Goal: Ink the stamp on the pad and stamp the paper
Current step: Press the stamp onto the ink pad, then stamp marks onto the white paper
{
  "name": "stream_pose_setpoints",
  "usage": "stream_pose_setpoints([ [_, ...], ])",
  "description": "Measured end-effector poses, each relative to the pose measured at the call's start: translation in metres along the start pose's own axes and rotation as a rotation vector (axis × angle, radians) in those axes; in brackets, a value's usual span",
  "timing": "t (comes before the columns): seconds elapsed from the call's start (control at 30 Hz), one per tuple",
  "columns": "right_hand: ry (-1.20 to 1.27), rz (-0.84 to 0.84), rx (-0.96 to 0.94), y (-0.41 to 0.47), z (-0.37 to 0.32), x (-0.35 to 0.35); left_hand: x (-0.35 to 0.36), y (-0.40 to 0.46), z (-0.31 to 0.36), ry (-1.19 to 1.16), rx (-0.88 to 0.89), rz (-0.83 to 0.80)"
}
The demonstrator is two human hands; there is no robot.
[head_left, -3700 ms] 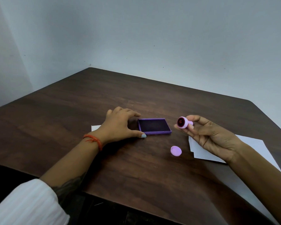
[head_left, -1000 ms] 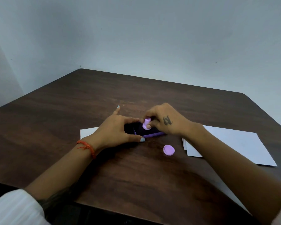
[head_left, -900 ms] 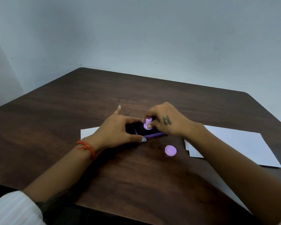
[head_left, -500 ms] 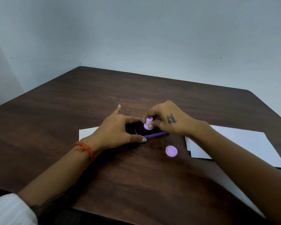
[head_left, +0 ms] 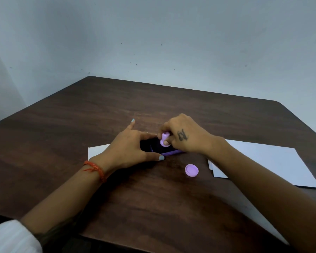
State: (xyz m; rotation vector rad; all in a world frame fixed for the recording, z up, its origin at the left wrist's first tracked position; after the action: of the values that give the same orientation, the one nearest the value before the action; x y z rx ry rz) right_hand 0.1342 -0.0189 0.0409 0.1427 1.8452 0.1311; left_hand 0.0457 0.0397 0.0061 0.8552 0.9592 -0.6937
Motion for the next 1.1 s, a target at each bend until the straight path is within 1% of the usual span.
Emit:
stream_pose_setpoints([
  [0.1, -0.045, 0.072, 0.002, -0.005, -0.002, 0.006, 0.000, -0.001, 0.001, -0.027, 0.006, -0.003],
  [0.17, -0.019, 0.123, 0.029, -0.010, 0.001, 0.006, -0.001, -0.001, 0.003, -0.038, 0.016, -0.013],
  [0.23, 0.078, 0.163, 0.074, -0.012, 0.008, 0.004, -0.002, -0.002, 0.004, -0.026, 0.023, -0.031],
  [0.3, 0.254, 0.189, 0.142, -0.016, 0.016, 0.001, -0.003, -0.005, 0.005, -0.038, 0.024, -0.022],
  [0.33, 0.419, 0.217, 0.193, -0.020, 0.022, -0.002, -0.003, -0.006, 0.005, -0.043, 0.021, -0.017],
  [0.43, 1.206, 0.325, 0.338, -0.039, 0.043, -0.008, -0.001, -0.010, 0.003, -0.001, 0.017, -0.016],
  [0.47, 1.387, 0.353, 0.372, -0.048, 0.050, -0.011, -0.001, -0.011, 0.003, 0.023, 0.025, -0.015],
  [0.57, 1.803, 0.389, 0.473, -0.080, 0.066, -0.012, 0.000, -0.011, 0.005, 0.056, 0.036, -0.031],
  [0.63, 2.009, 0.427, 0.547, -0.104, 0.076, -0.011, 0.000, -0.010, 0.008, 0.066, 0.048, -0.028],
  [0.73, 2.154, 0.510, 0.615, -0.135, 0.092, -0.014, -0.006, -0.007, 0.015, 0.066, 0.082, 0.026],
  [0.8, 2.185, 0.553, 0.638, -0.150, 0.104, -0.015, -0.009, -0.003, 0.027, 0.075, 0.118, 0.046],
  [0.87, 2.214, 0.588, 0.649, -0.161, 0.113, -0.014, -0.008, 0.004, 0.047, 0.097, 0.191, 0.036],
  [1.0, 2.237, 0.644, 0.646, -0.169, 0.125, -0.011, 0.010, 0.025, 0.099, 0.186, 0.383, -0.049],
  [1.1, 2.200, 0.630, 0.637, -0.167, 0.125, -0.011, 0.034, 0.047, 0.122, 0.332, 0.434, -0.168],
])
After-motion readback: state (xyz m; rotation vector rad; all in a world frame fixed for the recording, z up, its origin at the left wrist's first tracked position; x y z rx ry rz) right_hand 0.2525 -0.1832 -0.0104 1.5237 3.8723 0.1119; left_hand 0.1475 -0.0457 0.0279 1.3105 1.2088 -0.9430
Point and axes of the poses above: each hand's wrist, its own y-axis towards the middle knuckle, its own x-axis out of the palm, z = x × y, the point moved 7 cm from there along y, towards the middle knuckle, and after that the axes turned 9 degrees about y, right-handed, at the moved point
